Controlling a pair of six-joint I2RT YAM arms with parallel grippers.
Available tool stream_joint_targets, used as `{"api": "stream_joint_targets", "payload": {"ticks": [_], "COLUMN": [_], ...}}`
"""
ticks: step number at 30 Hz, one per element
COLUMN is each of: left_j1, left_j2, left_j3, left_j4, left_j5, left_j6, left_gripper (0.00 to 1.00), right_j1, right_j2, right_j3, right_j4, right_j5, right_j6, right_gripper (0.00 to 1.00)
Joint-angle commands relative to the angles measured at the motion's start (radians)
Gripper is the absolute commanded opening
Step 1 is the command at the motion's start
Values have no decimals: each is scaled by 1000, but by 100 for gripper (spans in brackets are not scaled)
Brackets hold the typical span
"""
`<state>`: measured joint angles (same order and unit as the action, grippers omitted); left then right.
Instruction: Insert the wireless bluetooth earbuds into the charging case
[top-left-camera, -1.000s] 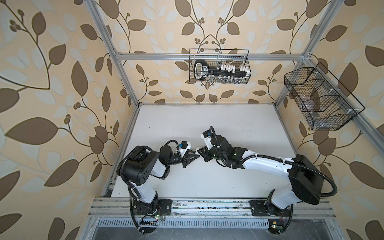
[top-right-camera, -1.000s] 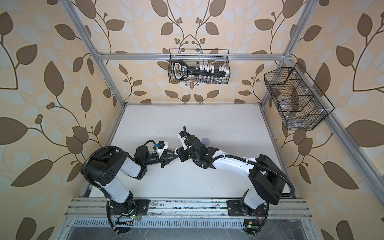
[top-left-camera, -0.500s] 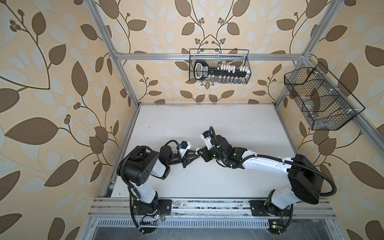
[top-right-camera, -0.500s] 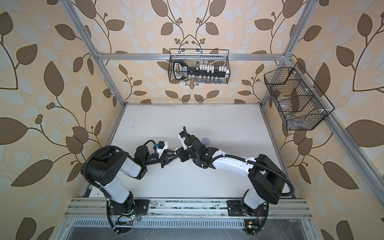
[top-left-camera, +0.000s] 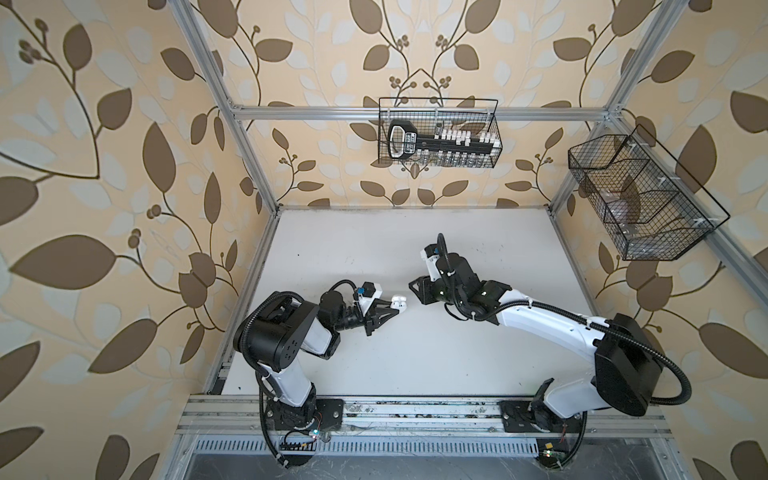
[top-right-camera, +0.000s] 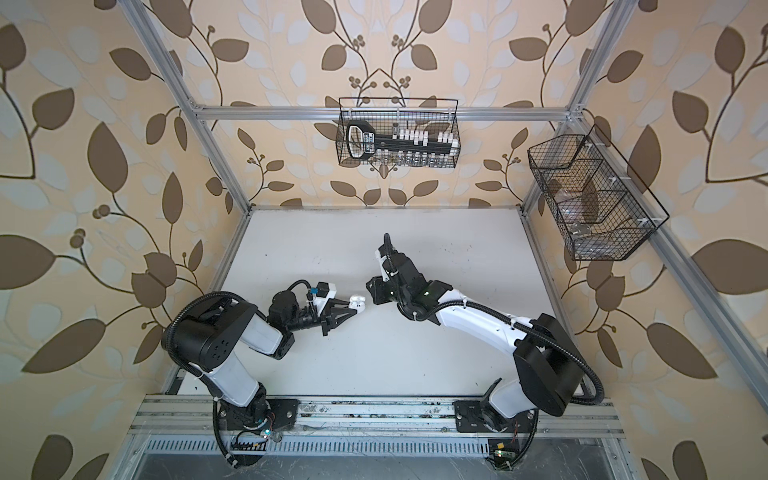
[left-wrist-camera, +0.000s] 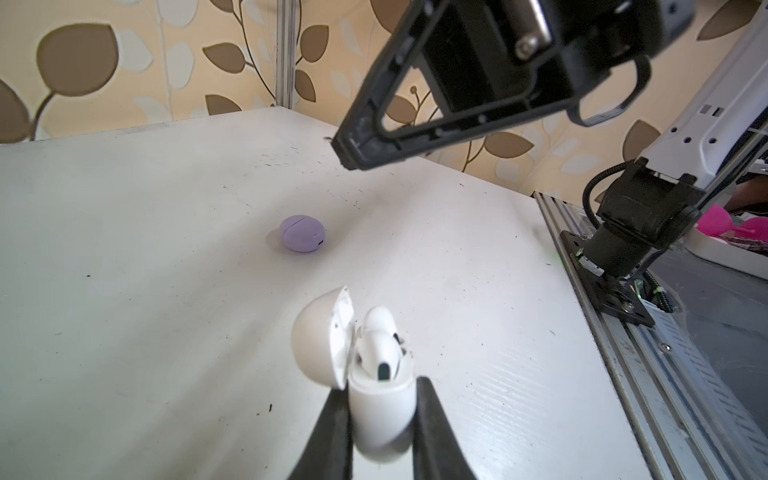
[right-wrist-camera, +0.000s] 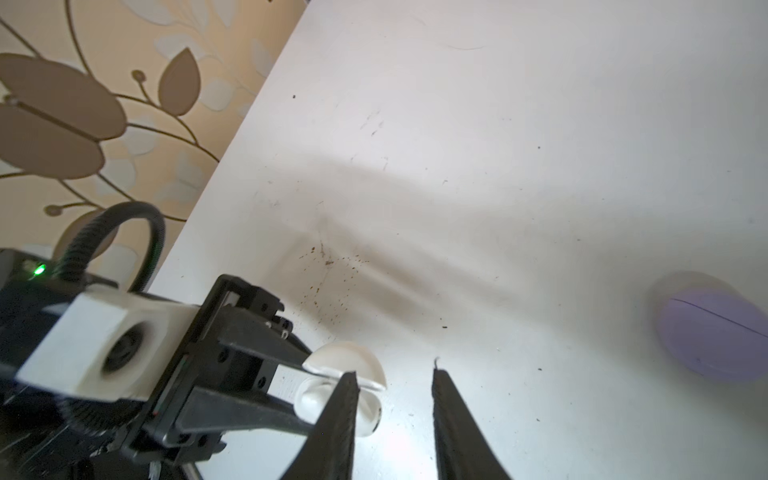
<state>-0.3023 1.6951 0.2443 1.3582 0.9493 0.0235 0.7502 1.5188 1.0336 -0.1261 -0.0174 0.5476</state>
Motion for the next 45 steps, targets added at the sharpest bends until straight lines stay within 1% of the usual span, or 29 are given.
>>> {"api": "stream_joint_targets", "payload": {"ticks": [1,5,8,13,16,20,26,38,45], "left_j1": [-11,-22,-56,-118,-141,-156,-182,-198,-200], "left_j2": [-28,-28,-39,-117,-139,-141,-163,-167,-168], "left_j3": [6,0,-18,-18,-17,-22,-25,-36,-35], "left_j4": [63,61,37,-154,-216,-221,-277,-272,-277], "left_j5": [5,3,-29,-70,-79,-86,-105,-119,-126], "left_j6": [13,33,101,250,303,323,378,399,399], "left_gripper": [16,16,17,16,16,16,16,16,15], "right_j1": [-5,-4,-5,-5,-2,10,24,35,51], "right_j2": [54,103,124,146,167,185,187,164,162], "right_j3": [59,105,131,138,136,128,96,24,-4], "right_j4": [-68,-76,-94,-114,-116,-118,-109,-73,-52], "right_j5": [-2,-30,-39,-66,-82,-82,-79,-82,-91], "right_j6": [33,40,39,38,47,52,64,92,104], "right_gripper": [31,31,32,32,32,32,32,32,31]}}
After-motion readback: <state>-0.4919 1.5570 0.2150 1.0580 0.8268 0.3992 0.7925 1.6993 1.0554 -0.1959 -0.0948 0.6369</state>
